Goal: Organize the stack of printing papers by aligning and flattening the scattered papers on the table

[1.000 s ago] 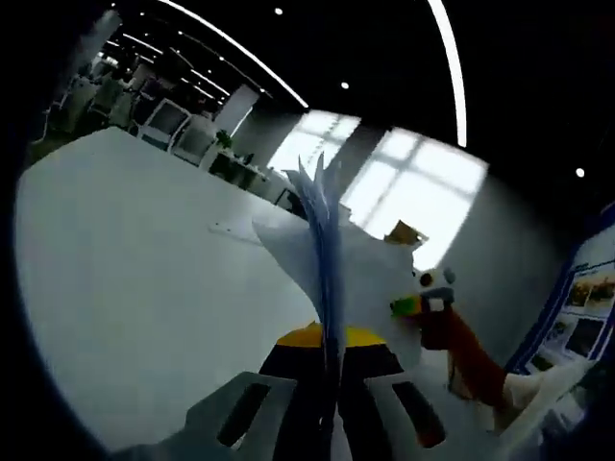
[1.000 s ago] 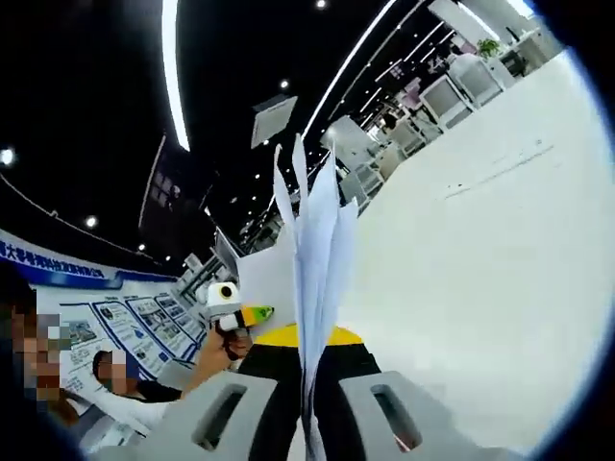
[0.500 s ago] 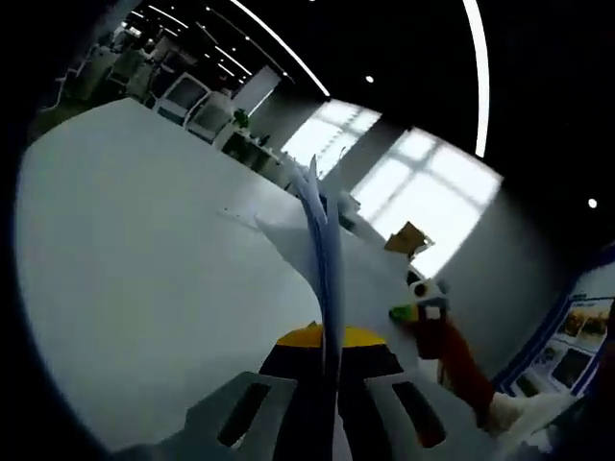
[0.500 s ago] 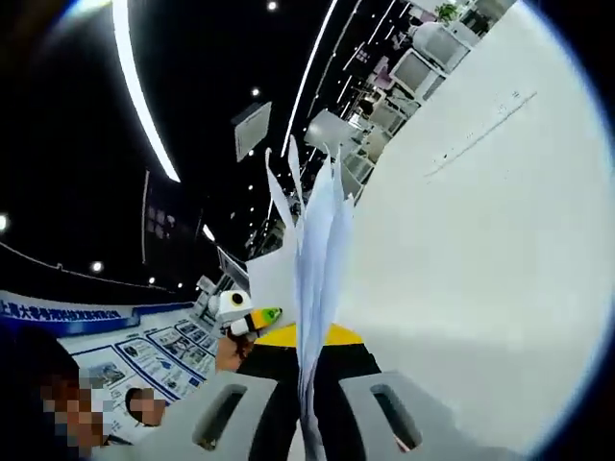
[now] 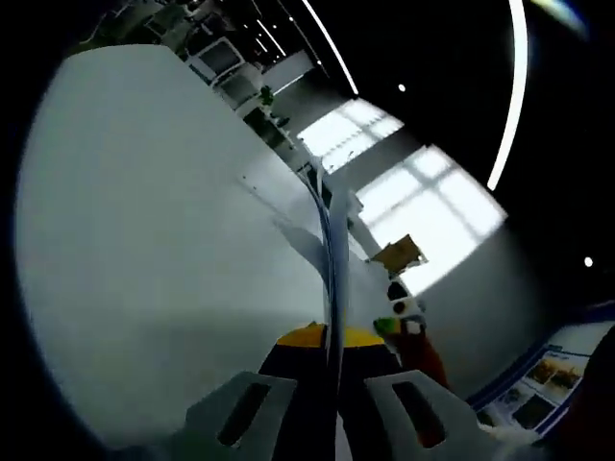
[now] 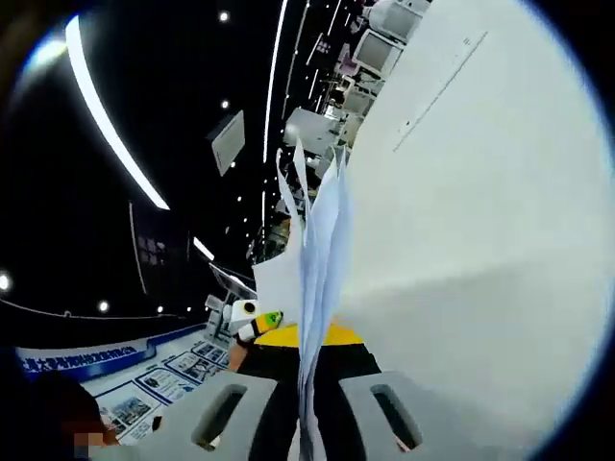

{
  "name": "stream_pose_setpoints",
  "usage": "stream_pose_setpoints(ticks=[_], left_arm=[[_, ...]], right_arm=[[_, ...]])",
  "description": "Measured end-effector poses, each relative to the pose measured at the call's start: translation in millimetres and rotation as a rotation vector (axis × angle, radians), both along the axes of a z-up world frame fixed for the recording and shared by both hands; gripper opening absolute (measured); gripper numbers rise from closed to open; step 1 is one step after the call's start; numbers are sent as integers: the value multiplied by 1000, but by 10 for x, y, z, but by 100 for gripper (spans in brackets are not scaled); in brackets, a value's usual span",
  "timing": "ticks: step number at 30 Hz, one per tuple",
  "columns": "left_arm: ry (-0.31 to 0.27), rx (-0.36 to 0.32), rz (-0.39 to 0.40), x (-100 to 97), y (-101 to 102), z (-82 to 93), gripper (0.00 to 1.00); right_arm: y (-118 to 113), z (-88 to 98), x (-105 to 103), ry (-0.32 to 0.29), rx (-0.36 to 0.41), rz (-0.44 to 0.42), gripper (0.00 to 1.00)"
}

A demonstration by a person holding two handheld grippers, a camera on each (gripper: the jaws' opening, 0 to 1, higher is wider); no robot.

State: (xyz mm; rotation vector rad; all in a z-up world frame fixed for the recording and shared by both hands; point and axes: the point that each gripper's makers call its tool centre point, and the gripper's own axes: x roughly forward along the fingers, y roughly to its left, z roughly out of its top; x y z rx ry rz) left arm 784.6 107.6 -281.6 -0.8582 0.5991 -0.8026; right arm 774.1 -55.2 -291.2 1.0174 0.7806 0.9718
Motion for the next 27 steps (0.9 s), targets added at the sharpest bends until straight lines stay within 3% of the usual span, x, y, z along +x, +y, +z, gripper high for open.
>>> stream_pose_setpoints(ticks=[1, 2, 3, 4, 5, 6, 7, 9, 10, 11, 12, 14, 15, 18, 20, 21, 24, 27], left_arm=[[-30, 5, 3, 58, 11, -31, 6], [-65, -11, 5, 126, 16, -17, 6], [-58, -18, 2, 157, 26, -48, 6], [-54, -24, 2, 187, 30, -74, 6], [-105, -8, -16, 202, 17, -70, 6], [-137, 10, -11, 241, 24, -80, 6], [-134, 12, -3, 271, 22, -94, 6], [-124, 8, 8, 342, 26, -139, 6], [-176, 67, 4, 388, 29, -202, 7], [-207, 111, 7, 417, 24, -248, 7], [-210, 136, 19, 453, 26, -290, 7], [-197, 140, 5, 463, 0, -337, 7], [-205, 146, 4, 469, 6, -348, 7], [-321, 241, -13, 496, 24, -362, 7], [-364, 262, -27, 469, -5, -325, 7], [-434, 326, -38, 450, -12, -306, 7], [-536, 475, -61, 414, -14, -304, 7], [-620, 605, -55, 420, -11, -327, 7]], right_arm=[[-42, -65, 116, -21, -37, -25, 0], [-43, -48, 189, -98, -44, -34, 0], [-37, -36, 216, -113, -32, -34, 0], [-42, -54, 243, -87, -27, -23, 0], [-20, -77, 217, -127, -51, -12, 0], [-18, -93, 253, -219, -90, -15, 0], [0, -121, 262, -254, -111, -24, 0], [20, -175, 238, -236, -126, 8, 0], [5, -223, 303, -336, -190, 3, 0], [-15, -250, 382, -397, -231, 1, 0], [-11, -283, 398, -436, -269, 4, 0], [-9, -366, 412, -589, -391, 38, 0], [16, -372, 372, -623, -412, 45, 0], [31, -318, 368, -712, -449, 57, 0], [26, -287, 343, -774, -494, 65, 0], [6, -269, 381, -808, -514, 66, 0], [8, -246, 328, -895, -581, 70, 0], [22, -264, 320, -930, -638, 66, 0]])
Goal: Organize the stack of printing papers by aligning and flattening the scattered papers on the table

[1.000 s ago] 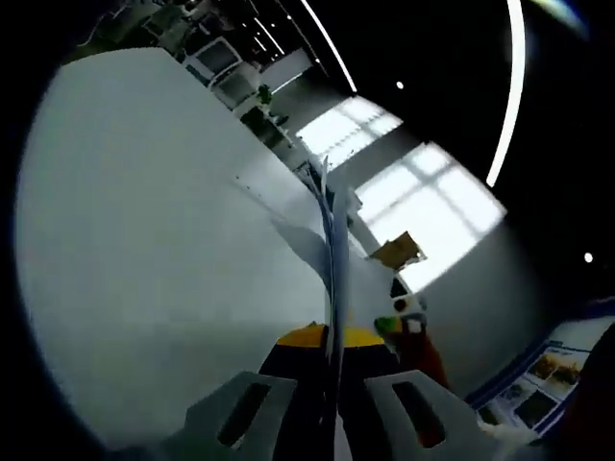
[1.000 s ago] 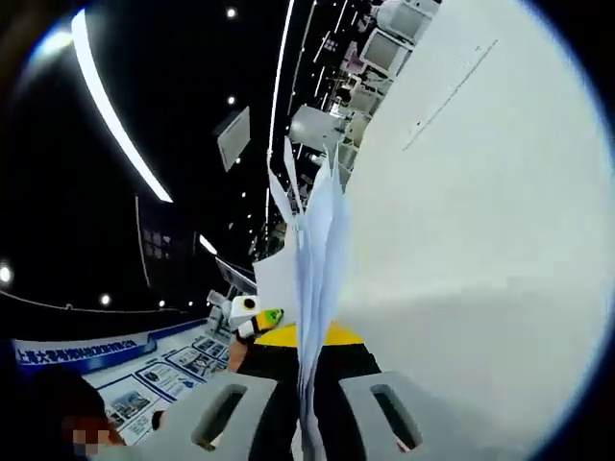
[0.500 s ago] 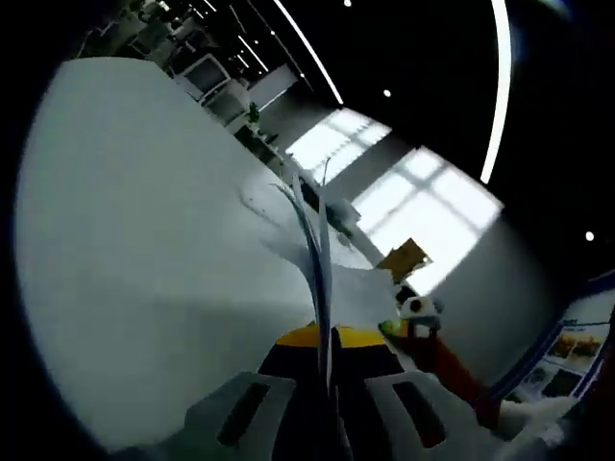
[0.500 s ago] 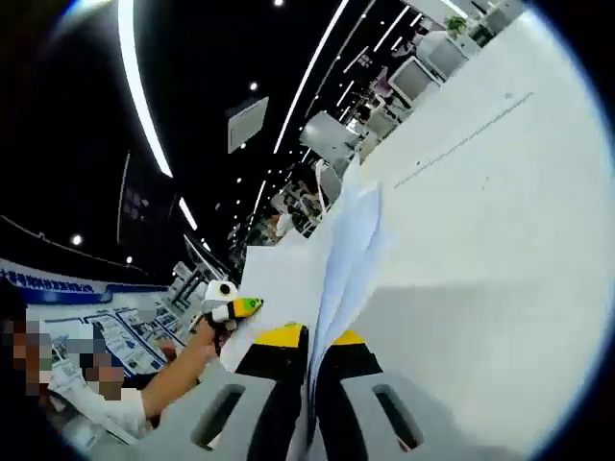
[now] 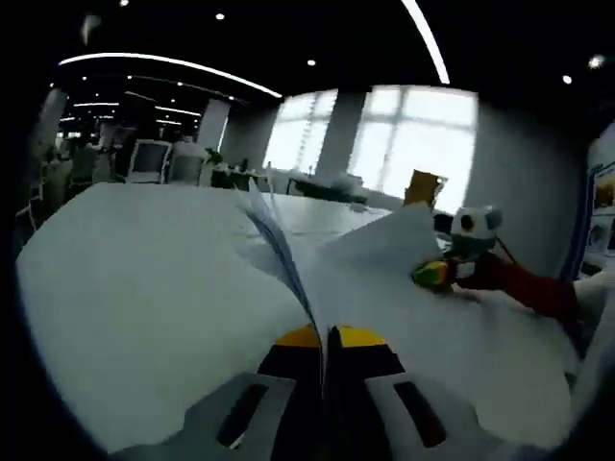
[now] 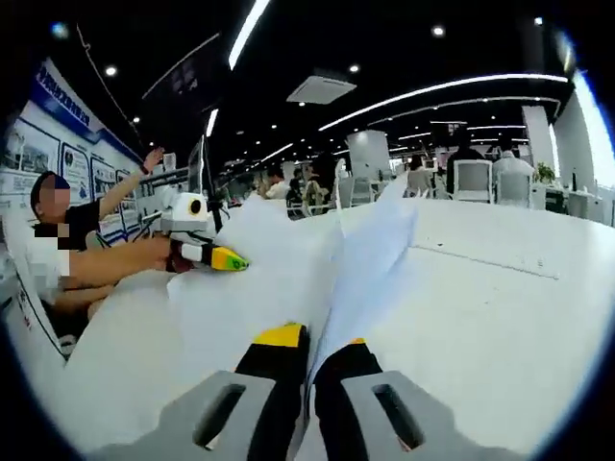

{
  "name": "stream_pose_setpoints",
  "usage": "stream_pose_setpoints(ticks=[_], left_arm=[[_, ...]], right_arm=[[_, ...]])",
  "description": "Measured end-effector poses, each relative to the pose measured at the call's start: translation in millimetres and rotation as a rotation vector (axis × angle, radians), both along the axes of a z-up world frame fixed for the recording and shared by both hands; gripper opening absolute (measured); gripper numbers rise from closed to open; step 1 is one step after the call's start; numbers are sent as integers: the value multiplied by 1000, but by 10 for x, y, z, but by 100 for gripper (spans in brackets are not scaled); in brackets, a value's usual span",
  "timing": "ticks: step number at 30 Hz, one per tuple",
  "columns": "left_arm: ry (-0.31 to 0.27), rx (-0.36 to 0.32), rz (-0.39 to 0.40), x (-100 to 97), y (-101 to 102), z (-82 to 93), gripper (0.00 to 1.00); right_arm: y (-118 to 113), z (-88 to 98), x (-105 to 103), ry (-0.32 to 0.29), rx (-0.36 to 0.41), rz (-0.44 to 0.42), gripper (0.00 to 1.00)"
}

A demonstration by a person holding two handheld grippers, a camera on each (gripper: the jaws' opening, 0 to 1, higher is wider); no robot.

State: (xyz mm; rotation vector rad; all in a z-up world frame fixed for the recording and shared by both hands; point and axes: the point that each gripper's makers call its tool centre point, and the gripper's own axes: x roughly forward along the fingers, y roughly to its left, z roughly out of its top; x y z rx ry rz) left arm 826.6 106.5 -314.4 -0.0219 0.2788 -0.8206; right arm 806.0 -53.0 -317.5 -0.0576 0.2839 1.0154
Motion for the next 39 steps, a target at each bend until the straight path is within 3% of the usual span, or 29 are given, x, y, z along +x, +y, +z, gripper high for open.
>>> stream_pose_setpoints(ticks=[4, 8, 11, 18, 23, 27, 32, 35, 37, 39], left_arm=[[-23, 32, 27, -24, 12, -49, 7], [-19, 52, 46, -72, 28, -143, 7], [-56, 85, 48, -105, 52, -145, 8], [-65, 67, 102, -64, 165, -97, 24], [-141, 92, 156, -86, 449, 73, 30], [-198, 42, 193, -130, 646, 372, 31], [-226, 4, 190, -192, 623, 627, 29], [-141, 50, 120, -242, 388, 347, 27], [-136, 127, 104, -232, 307, 125, 26], [-113, 117, 110, -216, 261, 11, 26]], right_arm=[[17, -40, 7, 22, 14, -36, 0], [47, -150, -18, 16, -34, -38, 0], [52, -188, -32, 7, -59, -34, 0], [35, -162, -51, 39, -13, -26, 0], [33, -167, -67, 71, 24, -18, 0], [48, -162, -76, 56, 21, -3, 0], [58, -186, -78, 56, 8, 1, 0], [51, -187, -74, 65, 14, -4, 0], [54, -186, -80, 65, 14, -3, 0], [55, -192, -89, 63, 10, -3, 0]])
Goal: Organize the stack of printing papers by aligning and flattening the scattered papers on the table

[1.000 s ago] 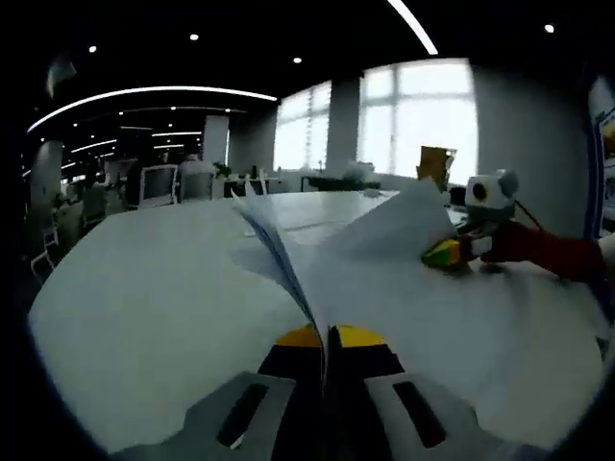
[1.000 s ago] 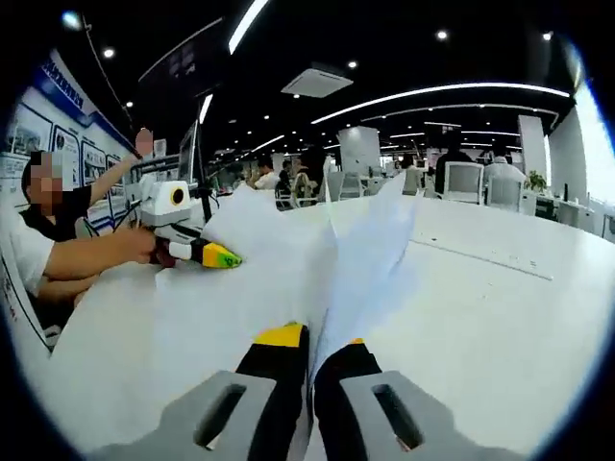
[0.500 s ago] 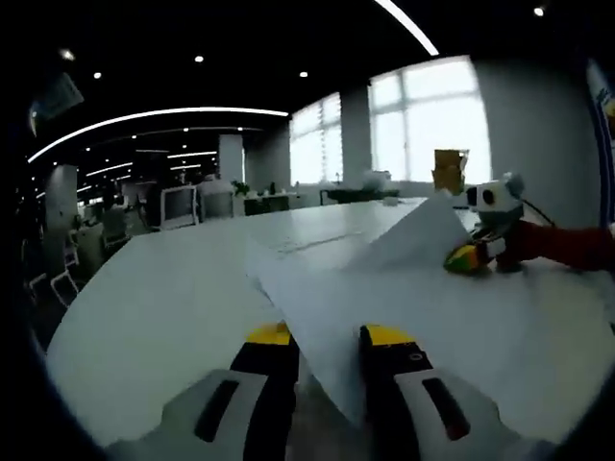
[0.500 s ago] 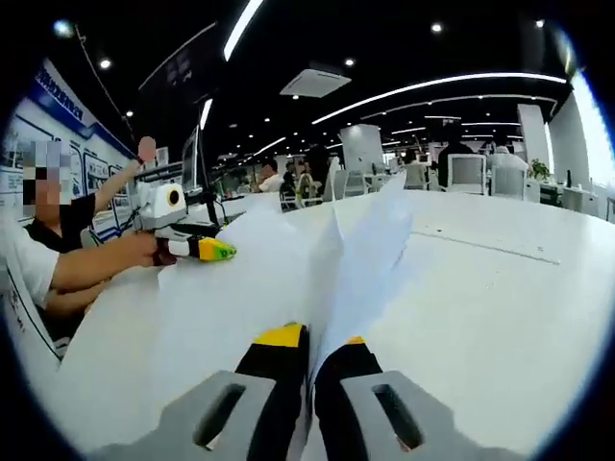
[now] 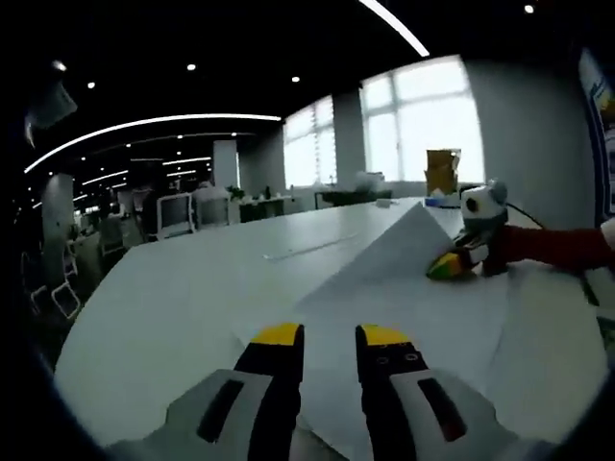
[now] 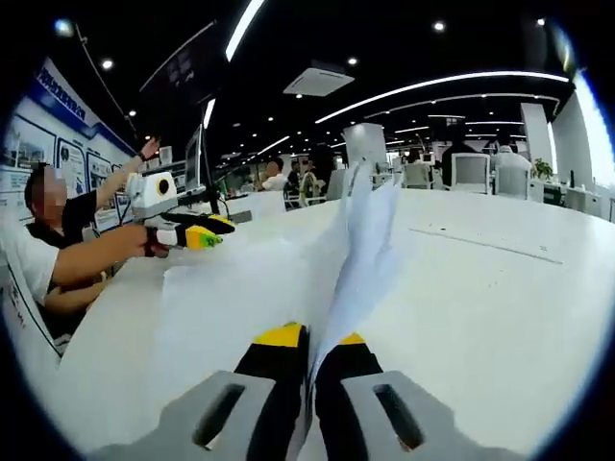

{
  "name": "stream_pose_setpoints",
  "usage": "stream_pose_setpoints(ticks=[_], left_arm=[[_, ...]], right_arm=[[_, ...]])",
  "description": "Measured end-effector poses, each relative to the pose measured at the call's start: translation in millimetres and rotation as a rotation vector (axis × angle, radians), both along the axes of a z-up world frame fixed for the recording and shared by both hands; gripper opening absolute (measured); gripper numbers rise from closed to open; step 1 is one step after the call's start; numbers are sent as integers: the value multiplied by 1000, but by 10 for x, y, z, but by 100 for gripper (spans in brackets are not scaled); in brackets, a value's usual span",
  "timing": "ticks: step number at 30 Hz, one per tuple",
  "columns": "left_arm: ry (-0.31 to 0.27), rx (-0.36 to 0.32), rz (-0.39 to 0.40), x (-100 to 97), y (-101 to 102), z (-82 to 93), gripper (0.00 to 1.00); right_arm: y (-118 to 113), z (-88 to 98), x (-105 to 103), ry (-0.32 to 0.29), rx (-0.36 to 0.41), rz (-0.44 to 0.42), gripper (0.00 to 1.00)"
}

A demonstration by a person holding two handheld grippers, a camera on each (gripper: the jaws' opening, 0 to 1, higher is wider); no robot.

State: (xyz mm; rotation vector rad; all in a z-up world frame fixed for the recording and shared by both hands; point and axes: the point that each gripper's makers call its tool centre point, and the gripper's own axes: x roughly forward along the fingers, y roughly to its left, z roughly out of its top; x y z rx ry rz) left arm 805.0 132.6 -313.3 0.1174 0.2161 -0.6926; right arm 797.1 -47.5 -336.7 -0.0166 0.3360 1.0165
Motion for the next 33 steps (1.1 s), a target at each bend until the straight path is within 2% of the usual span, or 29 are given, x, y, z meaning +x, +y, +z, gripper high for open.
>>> stream_pose_setpoints(ticks=[2, 6, 9, 11, 13, 14, 16, 18, 21, 25, 28, 31, 33], left_arm=[[49, -16, 2, -11, -21, -101, 26], [67, 36, -1, -22, -19, -248, 27], [67, 31, 10, -16, -11, -226, 27], [85, 63, 15, -15, -4, -290, 26], [87, 77, 11, -21, -13, -309, 23], [79, 82, 8, -32, -24, -299, 17], [71, 96, 0, -39, -32, -307, 13], [64, 101, -2, -41, -36, -305, 13], [77, 86, -2, -44, -36, -308, 13], [78, 86, 1, -48, -36, -310, 13], [75, 89, 3, -52, -34, -310, 14], [77, 86, 5, -44, -29, -311, 14], [78, 85, 5, -44, -28, -313, 14]], right_arm=[[-2, -5, -2, 2, -2, 1, 0], [4, -11, -25, 12, 2, 7, 1], [16, -20, -30, 13, -4, 10, 1], [16, -21, -22, 13, -6, 10, 2], [21, -9, -28, 17, 2, 11, 2], [22, -1, -33, 20, 7, 12, 3], [20, 29, -34, 21, 21, 13, 7], [2, 104, -20, 28, 64, 5, 18], [-135, 171, -15, 15, 62, -9, 20], [-520, 299, 53, -21, 53, -85, 21], [-827, 525, 95, -67, 94, -155, 21], [-858, 705, 14, -90, 129, -145, 21], [-846, 714, 9, -92, 129, -146, 22]])
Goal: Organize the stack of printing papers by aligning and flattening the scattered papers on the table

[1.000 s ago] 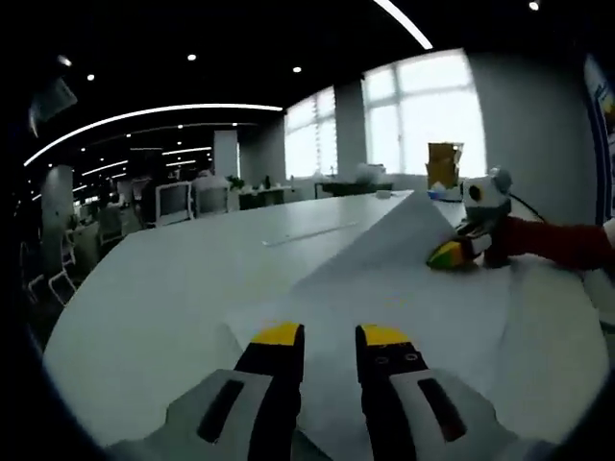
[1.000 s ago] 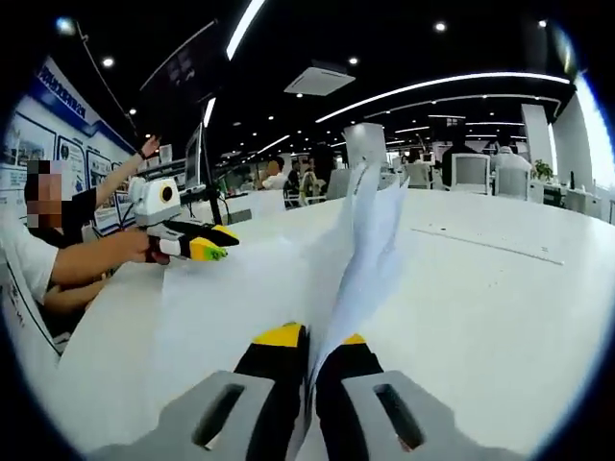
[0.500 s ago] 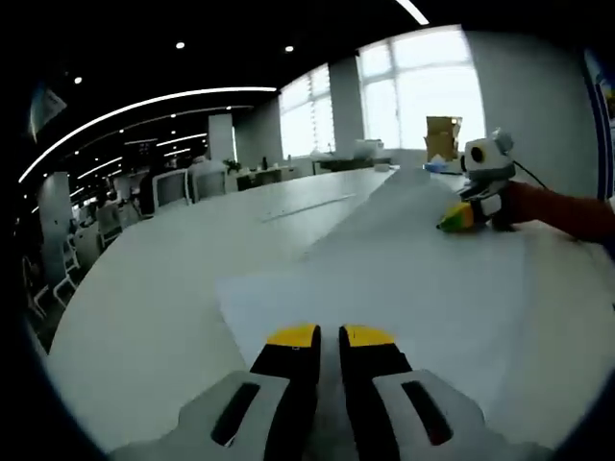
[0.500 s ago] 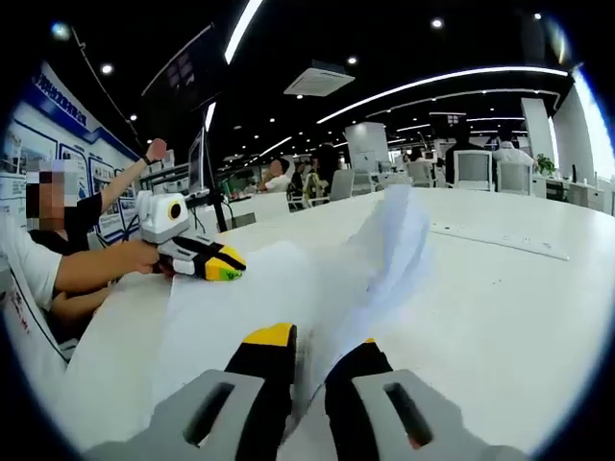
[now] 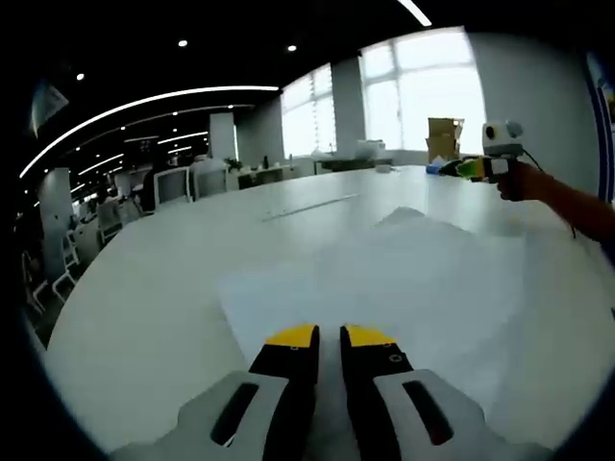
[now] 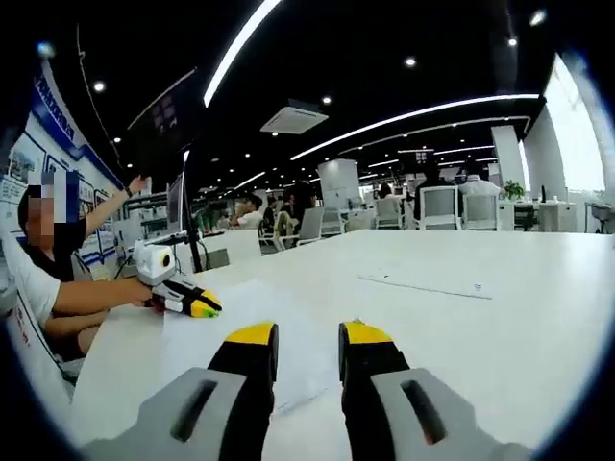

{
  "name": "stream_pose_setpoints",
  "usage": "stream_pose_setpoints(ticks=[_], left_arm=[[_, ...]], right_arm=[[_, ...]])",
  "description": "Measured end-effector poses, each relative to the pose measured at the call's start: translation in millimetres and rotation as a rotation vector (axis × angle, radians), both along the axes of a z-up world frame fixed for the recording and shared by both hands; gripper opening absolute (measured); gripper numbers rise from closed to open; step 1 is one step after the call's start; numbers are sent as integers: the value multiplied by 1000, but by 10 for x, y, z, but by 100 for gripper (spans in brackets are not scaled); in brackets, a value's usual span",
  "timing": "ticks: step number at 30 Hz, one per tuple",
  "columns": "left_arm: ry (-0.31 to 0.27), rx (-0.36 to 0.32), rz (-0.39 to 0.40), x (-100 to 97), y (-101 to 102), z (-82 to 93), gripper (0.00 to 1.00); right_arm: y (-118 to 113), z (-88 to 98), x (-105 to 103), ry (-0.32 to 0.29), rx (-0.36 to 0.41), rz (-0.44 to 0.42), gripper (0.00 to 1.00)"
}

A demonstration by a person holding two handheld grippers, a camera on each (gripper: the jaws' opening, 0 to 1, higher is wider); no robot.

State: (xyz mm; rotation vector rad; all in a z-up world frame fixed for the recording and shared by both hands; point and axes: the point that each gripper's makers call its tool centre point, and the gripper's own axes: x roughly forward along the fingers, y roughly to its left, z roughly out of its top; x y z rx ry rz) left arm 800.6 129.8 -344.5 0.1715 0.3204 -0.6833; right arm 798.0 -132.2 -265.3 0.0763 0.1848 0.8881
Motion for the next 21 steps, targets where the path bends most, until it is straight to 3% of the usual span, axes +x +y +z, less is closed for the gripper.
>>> stream_pose_setpoints(ticks=[1, 4, 8, 11, 15, 21], left_arm=[[0, 0, 0, 0, 0, -1, 14], [4, -2, 3, -12, -10, -6, 13], [8, -4, 10, -20, -11, -10, 13], [28, -21, 9, -51, -17, -15, 11], [33, -24, -6, -113, -47, -22, 6], [40, -39, -1, -123, -58, -26, 6]], right_arm=[[195, -74, -78, -29, -74, 47, 22], [534, -373, -249, 31, -135, 148, 20], [708, -732, -313, 93, -218, 199, 13], [733, -852, -328, 120, -249, 211, 0], [691, -907, -299, 105, -258, 201, 0], [692, -897, -293, 68, -268, 193, 0]])
